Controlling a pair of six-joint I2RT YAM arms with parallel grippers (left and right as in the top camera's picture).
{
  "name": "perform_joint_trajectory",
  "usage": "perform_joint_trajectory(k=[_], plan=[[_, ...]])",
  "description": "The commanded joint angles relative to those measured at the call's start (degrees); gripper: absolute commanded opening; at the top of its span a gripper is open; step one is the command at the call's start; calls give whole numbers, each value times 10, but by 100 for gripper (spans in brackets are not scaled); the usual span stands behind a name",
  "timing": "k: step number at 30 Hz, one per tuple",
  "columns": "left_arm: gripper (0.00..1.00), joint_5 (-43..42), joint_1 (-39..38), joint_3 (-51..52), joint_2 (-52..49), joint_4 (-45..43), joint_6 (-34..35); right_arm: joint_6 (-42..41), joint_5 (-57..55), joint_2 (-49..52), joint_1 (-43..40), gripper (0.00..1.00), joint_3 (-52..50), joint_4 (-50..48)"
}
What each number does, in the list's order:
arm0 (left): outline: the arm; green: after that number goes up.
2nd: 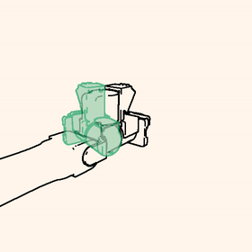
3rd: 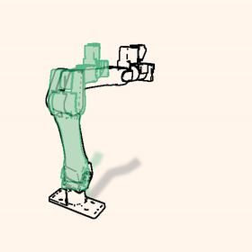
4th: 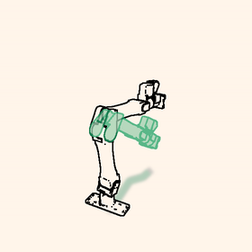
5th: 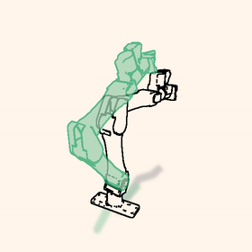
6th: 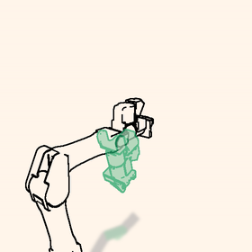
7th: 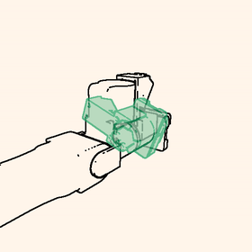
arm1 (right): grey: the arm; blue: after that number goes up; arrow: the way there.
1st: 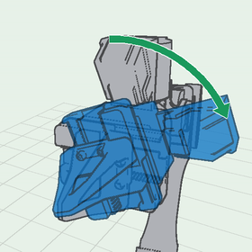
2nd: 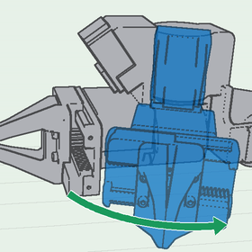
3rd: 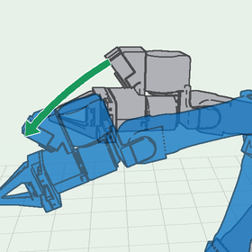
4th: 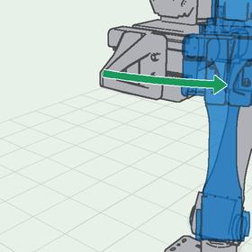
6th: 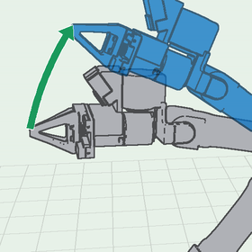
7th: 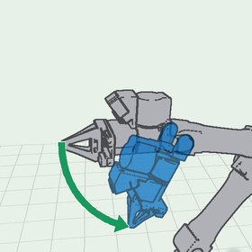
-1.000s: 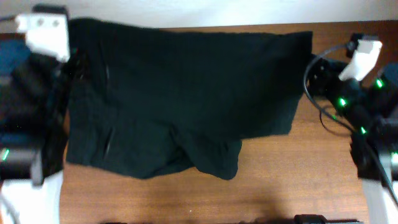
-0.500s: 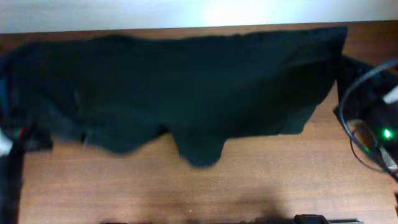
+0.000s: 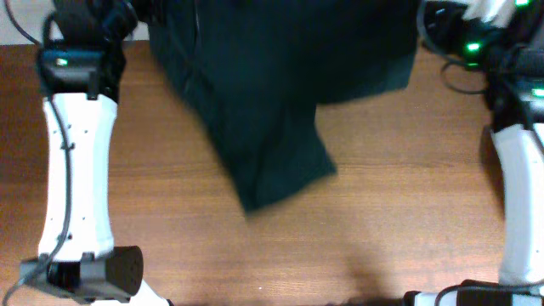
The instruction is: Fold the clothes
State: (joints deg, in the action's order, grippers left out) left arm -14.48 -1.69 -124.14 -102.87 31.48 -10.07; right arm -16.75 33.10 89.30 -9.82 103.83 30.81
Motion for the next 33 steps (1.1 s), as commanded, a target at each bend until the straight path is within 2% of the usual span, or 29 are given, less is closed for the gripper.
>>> perform_joint_trajectory(k=[1, 2, 4, 6, 8, 11, 14, 16, 19, 22, 24, 26, 28, 31, 33], plan=[[0, -23, 4, -123, 62, 56, -16, 12, 70, -43, -44, 4, 54, 30], [0, 1, 4, -125, 63, 108, -23, 33, 83, -43, -45, 4, 54, 63], [1, 17, 4, -117, 56, 240, -23, 92, 74, -36, -37, 4, 54, 191], [6, 30, 4, -107, 34, 352, -23, 129, 11, -20, -23, 4, 47, 314], [8, 56, 4, -103, -7, 453, -23, 168, -46, 9, 9, 4, 9, 422], [13, 56, 4, -103, -69, 572, -22, 187, -80, 48, 60, 4, -104, 452], [14, 70, 4, -103, -91, 652, -9, 186, -99, 51, 72, 4, -194, 458], [13, 70, 4, -100, -82, 652, 8, 187, -106, 50, 72, 5, -198, 488], [19, 70, 4, -78, -44, 652, 8, 182, -153, 49, 72, 15, -198, 519], [31, 75, 4, -71, -31, 652, 8, 178, -164, 49, 72, 55, -198, 506], [45, 75, 4, -54, -34, 643, 8, 132, -201, 50, 72, 72, -200, 442], [55, 86, 4, 0, -34, 599, 8, 109, -203, 58, 72, 74, -201, 401], [60, 123, 8, 114, -35, 500, 25, 96, -203, 99, 72, 74, -201, 387], [66, 121, 26, 236, -37, 359, 43, 88, -196, 156, 72, 66, -201, 384], [69, 96, 30, 304, -47, 258, 20, 90, -183, 177, 72, 64, -201, 379]])
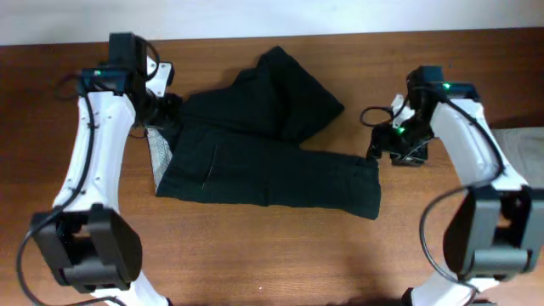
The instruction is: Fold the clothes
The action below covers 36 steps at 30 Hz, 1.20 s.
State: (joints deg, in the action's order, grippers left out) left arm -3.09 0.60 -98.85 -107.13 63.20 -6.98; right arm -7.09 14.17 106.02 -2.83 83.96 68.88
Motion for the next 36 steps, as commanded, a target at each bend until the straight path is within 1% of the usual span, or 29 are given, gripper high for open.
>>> perform_joint_trajectory(k=[1, 2, 4, 6, 7, 8, 9, 10, 11, 14, 16, 17, 18, 20, 21, 23, 24, 28, 30, 32, 34, 36], plan=[[73, -45, 7, 90, -20, -132, -33, -3, 20, 11, 2, 64, -2, -8], [73, -78, 7, 106, -39, -175, -41, -2, 25, 11, 2, 64, -2, -8], [73, -117, 7, 108, -89, -218, -58, -2, 26, 11, 2, 64, -2, -4], [73, -156, 7, 108, -141, -242, -64, -3, 26, 11, 2, 63, -2, -1], [72, -162, 7, 108, -161, -249, -64, -3, 26, 11, 2, 63, -2, -1], [43, -173, 7, 108, -170, -246, -64, -3, 26, 11, 2, 63, -2, -1], [24, -182, 7, 108, -170, -240, -64, -3, 25, 11, 2, 63, -2, -1], [8, -202, 7, 103, -161, -223, -64, -3, 25, 11, 2, 63, -2, -2], [1, -205, 7, 96, -147, -202, -64, -3, 25, 11, 2, 63, -2, -3], [0, -205, 6, 68, -78, -130, -64, -3, 20, 11, 2, 63, -2, -4], [0, -191, 3, 64, -3, -83, -64, -3, 9, 11, 2, 63, -2, -5], [1, -190, 3, 64, 46, -46, -56, -6, 1, 11, 1, 63, -2, -11], [0, -190, 3, 64, 82, -6, -31, -10, 1, 11, 0, 63, -2, -20], [0, -190, 2, 64, 109, 55, -6, -33, 1, 11, -6, 63, -2, -37], [1, -190, -1, 64, 110, 108, -1, -40, 1, 11, -13, 63, -2, -47], [1, -190, -20, 90, 110, 165, -1, -42, -1, 12, -25, 63, -3, -51], [1, -190, -34, 110, 110, 180, -1, -42, -1, 12, -29, 63, -5, -50], [4, -190, -91, 199, 110, 224, -1, -42, -1, 12, -31, 63, -39, -56], [4, -192, -116, 235, 111, 252, 3, -42, -1, 12, -33, 63, -52, -61], [4, -185, -135, 249, 111, 282, 3, -42, 0, 12, -32, 64, -53, -62], [1, -179, -139, 249, 112, 288, 3, -41, 0, 12, -29, 64, -66, -76], [1, -166, -139, 249, 112, 288, 3, -42, 4, 12, -22, 64, -111, -123]])
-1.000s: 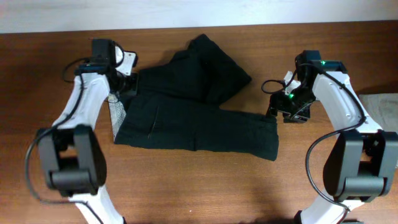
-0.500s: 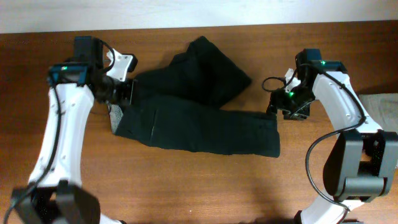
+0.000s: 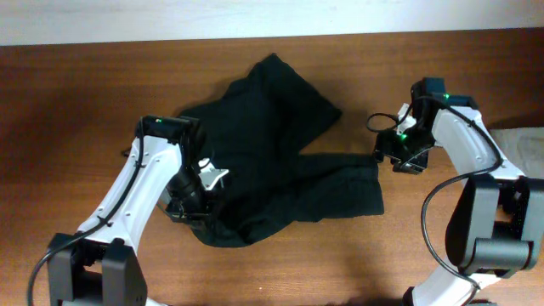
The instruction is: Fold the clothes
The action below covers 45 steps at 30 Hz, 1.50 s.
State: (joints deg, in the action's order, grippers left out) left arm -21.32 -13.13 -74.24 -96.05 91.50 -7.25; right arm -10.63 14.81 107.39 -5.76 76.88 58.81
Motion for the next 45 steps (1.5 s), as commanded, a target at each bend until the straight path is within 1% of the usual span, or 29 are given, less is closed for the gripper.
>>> perform_joint_trajectory(k=[1, 4, 7, 9, 11, 13, 15, 18, 20, 21, 22, 23, 24, 25, 26, 27, 28, 29, 30, 31, 32, 34, 35, 36, 38, 41, 43, 44, 45], plan=[[1, 18, -2, 3, 1, 5, 5, -6, 1, -2, 9, 64, -71, -63], [1, 36, -2, 3, 1, 6, 5, 22, 112, -2, 9, 55, -128, -174], [1, 46, -2, 3, 1, 6, 5, 36, 161, -6, 6, 8, -125, -189], [1, 59, -2, 3, 1, 12, 5, 80, 180, -33, -9, 4, -85, -146], [1, 59, -2, 3, 1, 16, 5, 89, 170, -89, -33, 4, -32, -105], [1, 59, -2, 3, 1, 2, 11, 89, 164, -141, -46, 4, -3, -115], [1, 56, -2, 3, 1, 5, 14, 87, 88, -177, -48, 4, 3, -94], [1, 31, -12, 3, 1, 23, 12, 72, -21, -177, -48, 4, 3, 13], [1, 2, -40, 3, 1, 22, 12, -5, -142, -176, -48, 4, 3, 80], [1, -3, -62, 3, 1, 22, 12, -33, -165, -176, -48, 24, 3, 94], [7, -3, -77, 3, 1, 22, 12, -37, -166, -176, -48, 44, 3, 96], [18, 3, -92, 3, 1, 22, 12, -39, -166, -176, -48, 46, 3, 94], [33, 22, -103, 3, 1, 22, 17, -39, -166, -176, -48, 52, 3, 88], [37, 34, -104, 3, 1, 20, 21, -38, -166, -176, -48, 58, 3, 76], [40, 43, -100, 3, 1, 15, 21, -38, -165, -176, -48, 61, 3, 66], [47, 47, -95, 3, 1, 8, 21, -38, -158, -176, -48, 61, 3, 57], [58, 57, -89, 3, 1, -11, 21, -32, -138, -176, -48, 62, 3, 52], [64, 80, -81, 3, 1, -39, 35, -32, -130, -176, -48, 62, 3, 48], [68, 114, -70, 3, 1, -84, 59, -32, -118, -174, -48, 62, 3, 43], [66, 148, -52, 3, 1, -180, 80, -32, -105, -172, -48, 62, 3, 38], [56, 152, -42, 3, -1, -239, 81, -32, -96, -171, -48, 62, 3, 35], [22, 159, -24, 3, -18, -344, 81, -32, -72, -170, -48, 62, 2, 33], [9, 173, -13, 3, -37, -394, 81, -32, -65, -170, -48, 62, 2, 33], [3, 185, -3, 3, -60, -429, 81, -32, -59, -170, -48, 62, 2, 33], [0, 186, 12, 3, -127, -476, 76, -32, -46, -170, -48, 62, 2, 33], [0, 203, 21, 3, -217, -491, 70, -32, -41, -170, -48, 62, 2, 32], [0, 284, 36, 3, -236, -513, 71, -30, -9, -170, -45, 62, -5, 14], [0, 353, 56, 3, -238, -528, 86, -15, 12, -169, -38, 63, -17, -15], [0, 365, 82, 1, -238, -542, 90, -15, 16, -162, -25, 63, -32, -49]])
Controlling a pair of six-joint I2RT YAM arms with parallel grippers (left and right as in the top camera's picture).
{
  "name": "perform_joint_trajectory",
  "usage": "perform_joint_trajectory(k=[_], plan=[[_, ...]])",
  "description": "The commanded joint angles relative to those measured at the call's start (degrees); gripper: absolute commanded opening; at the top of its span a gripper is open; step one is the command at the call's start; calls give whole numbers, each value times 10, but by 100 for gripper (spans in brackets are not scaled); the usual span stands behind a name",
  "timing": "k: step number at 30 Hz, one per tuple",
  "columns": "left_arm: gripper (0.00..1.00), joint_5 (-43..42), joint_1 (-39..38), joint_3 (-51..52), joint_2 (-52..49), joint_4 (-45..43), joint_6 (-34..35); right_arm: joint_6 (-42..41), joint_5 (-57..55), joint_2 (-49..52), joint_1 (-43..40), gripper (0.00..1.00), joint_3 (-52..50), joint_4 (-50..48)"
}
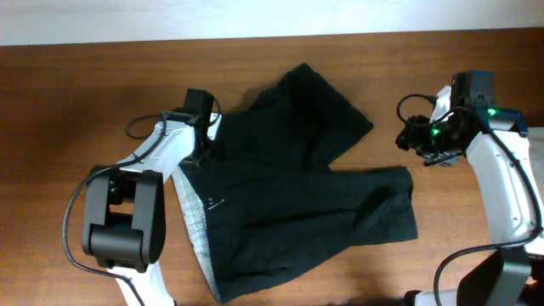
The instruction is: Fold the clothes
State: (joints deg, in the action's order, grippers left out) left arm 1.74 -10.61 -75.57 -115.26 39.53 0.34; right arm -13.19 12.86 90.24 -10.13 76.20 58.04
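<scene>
A black garment (289, 195) lies spread and rumpled on the wooden table (85, 102). One leg reaches to the back (323, 110) and a strip of grey lining (194, 229) is turned out along its left edge. My left gripper (204, 143) sits on the garment's upper-left corner and looks shut on the cloth there. My right gripper (408, 136) hangs over bare wood just beyond the garment's upper-right edge, apart from the cloth. Its fingers are too dark to read.
The table's far edge meets a white wall (272, 17) at the back. A pale object (535, 136) shows at the right border behind the right arm. Bare wood lies to the left of the garment and in front of it.
My left gripper has gone from the garment's lower-left part to its upper-left corner. The garment now lies wider and further right, with grey lining showing. My right gripper has moved right, off the cloth.
First the garment hung high, close under the camera, with both arms raised. Then it lay flat with a gripper at each side edge. Then my left gripper was low at the middle-left with the cloth bunched. Now the garment is spread out wider and shifted right.
</scene>
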Motion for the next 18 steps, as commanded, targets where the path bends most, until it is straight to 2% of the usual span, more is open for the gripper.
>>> perform_joint_trajectory(k=[1, 4, 7, 11, 12, 13, 14, 15, 18], plan=[[0, 115, 77, 8, -46, -25, 14, 11, 35, 20, 30, 64, -38, -76], [0, 58, 111, -14, -46, -27, 12, -19, 67, 89, 70, 64, -67, -233], [4, -11, 108, -39, -46, -27, -1, -116, 128, 197, 106, 68, -67, -387], [6, -31, 99, -45, -46, -24, -2, -193, 150, 309, 145, 70, -67, -540], [7, -31, 99, -45, -46, -22, -4, -213, 152, 322, 146, 60, -67, -555], [7, -31, 99, -45, -46, -21, -6, -212, 150, 324, 145, 39, -67, -558], [6, -31, 99, -45, -46, -23, -12, -212, 153, 321, 137, 15, -65, -566], [6, -30, 100, -45, -46, -32, -13, -212, 153, 316, 122, 4, -59, -566], [4, -31, 113, -71, -46, -52, -33, -211, 173, 279, 64, 4, -51, -568]])
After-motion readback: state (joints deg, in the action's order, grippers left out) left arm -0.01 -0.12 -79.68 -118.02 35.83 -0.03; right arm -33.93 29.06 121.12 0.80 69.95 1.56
